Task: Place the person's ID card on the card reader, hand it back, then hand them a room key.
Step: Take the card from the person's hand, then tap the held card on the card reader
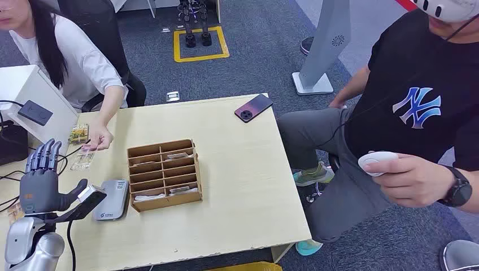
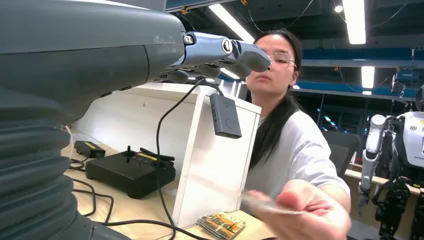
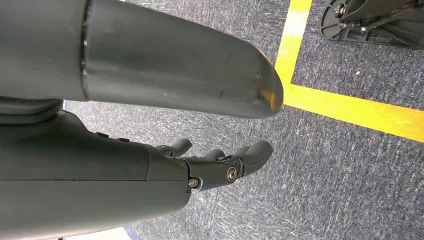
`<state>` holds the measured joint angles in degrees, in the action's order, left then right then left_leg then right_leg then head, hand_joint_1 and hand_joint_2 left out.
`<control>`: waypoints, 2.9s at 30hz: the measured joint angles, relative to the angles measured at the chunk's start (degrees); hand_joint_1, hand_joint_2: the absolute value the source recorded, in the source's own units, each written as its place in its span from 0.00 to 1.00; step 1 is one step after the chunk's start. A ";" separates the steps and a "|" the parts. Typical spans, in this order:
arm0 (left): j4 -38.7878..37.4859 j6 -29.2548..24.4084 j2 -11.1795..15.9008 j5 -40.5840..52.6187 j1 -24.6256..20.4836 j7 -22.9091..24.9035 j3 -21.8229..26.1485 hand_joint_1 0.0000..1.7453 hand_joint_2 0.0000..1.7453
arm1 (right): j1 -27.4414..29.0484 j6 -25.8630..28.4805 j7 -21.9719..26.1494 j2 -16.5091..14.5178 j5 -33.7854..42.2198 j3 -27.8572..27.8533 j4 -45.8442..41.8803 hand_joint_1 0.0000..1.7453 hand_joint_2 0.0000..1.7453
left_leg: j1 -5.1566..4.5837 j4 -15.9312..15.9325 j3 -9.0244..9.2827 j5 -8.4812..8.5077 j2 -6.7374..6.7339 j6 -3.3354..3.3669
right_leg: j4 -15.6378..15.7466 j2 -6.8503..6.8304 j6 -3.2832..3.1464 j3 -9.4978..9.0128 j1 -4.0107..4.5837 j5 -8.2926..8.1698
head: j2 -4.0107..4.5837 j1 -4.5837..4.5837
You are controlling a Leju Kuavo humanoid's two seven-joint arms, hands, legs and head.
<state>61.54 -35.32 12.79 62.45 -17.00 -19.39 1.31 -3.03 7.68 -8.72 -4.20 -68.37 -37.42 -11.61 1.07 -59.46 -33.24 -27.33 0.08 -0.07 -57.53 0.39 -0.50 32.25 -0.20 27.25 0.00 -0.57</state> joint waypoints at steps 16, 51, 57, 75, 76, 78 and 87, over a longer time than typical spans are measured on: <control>0.03 0.26 0.01 -0.19 0.15 -0.02 0.00 0.84 1.00 | 0.00 -0.02 0.04 -0.25 -0.38 -0.08 0.00 0.00 0.00 | 0.00 0.00 0.00 0.00 0.00 0.00 | 0.00 0.00 0.00 0.00 0.00 0.00 | 0.00 0.00; 5.22 27.87 -1.13 -28.50 2.94 -6.44 1.54 1.00 1.00 | 0.01 0.53 1.33 -0.44 -2.15 -1.68 0.00 0.00 0.00 | 0.00 0.00 -0.02 0.00 0.00 0.00 | 0.00 0.01 0.00 0.00 0.00 0.00 | 0.00 0.00; 5.32 34.14 -0.61 -31.00 4.16 -5.16 1.73 1.00 1.00 | 0.00 0.66 2.03 -0.44 -2.80 -2.69 0.00 0.00 0.00 | 0.01 0.00 -0.02 0.01 0.02 -0.01 | 0.00 -0.01 0.00 0.02 0.00 0.00 | 0.00 0.00; 5.24 35.95 -0.68 -32.03 4.35 -2.73 1.73 1.00 1.00 | -0.01 0.90 2.03 -0.44 -3.01 -3.37 0.00 0.00 0.00 | 0.01 0.00 -0.03 0.02 0.02 -0.02 | 0.00 -0.02 0.00 0.03 0.00 0.00 | 0.00 0.00; 5.15 35.88 -0.77 -31.85 4.33 -2.21 1.73 1.00 1.00 | -0.01 0.86 1.95 -0.44 -3.04 -3.43 0.00 0.00 0.00 | 0.01 0.00 -0.02 0.02 0.02 -0.02 | 0.00 -0.02 0.00 0.03 0.00 0.00 | 0.00 0.00; 4.61 35.14 -1.19 -30.90 4.17 -0.63 1.72 1.00 1.00 | -0.02 0.77 1.73 -0.45 -3.12 -3.58 0.00 0.00 0.00 | 0.01 0.00 -0.02 0.02 0.02 -0.02 | 0.00 -0.02 0.00 0.04 0.00 0.00 | 0.00 0.00; -2.25 27.50 -4.22 -24.73 0.97 3.47 1.70 1.00 1.00 | -0.17 0.81 1.10 -0.61 -4.22 -4.12 0.00 0.00 0.00 | 0.00 -0.01 -0.02 0.04 0.02 0.00 | 0.00 -0.01 0.00 0.04 0.00 -0.05 | 0.00 0.00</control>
<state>59.29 -7.83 8.56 37.72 -16.03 -15.92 3.01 -3.19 8.49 -7.62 -4.80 -72.59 -41.54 -11.61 1.07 -59.46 -33.26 -27.29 0.10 -0.07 -57.53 0.38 -0.50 32.29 -0.21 27.20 0.00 -0.57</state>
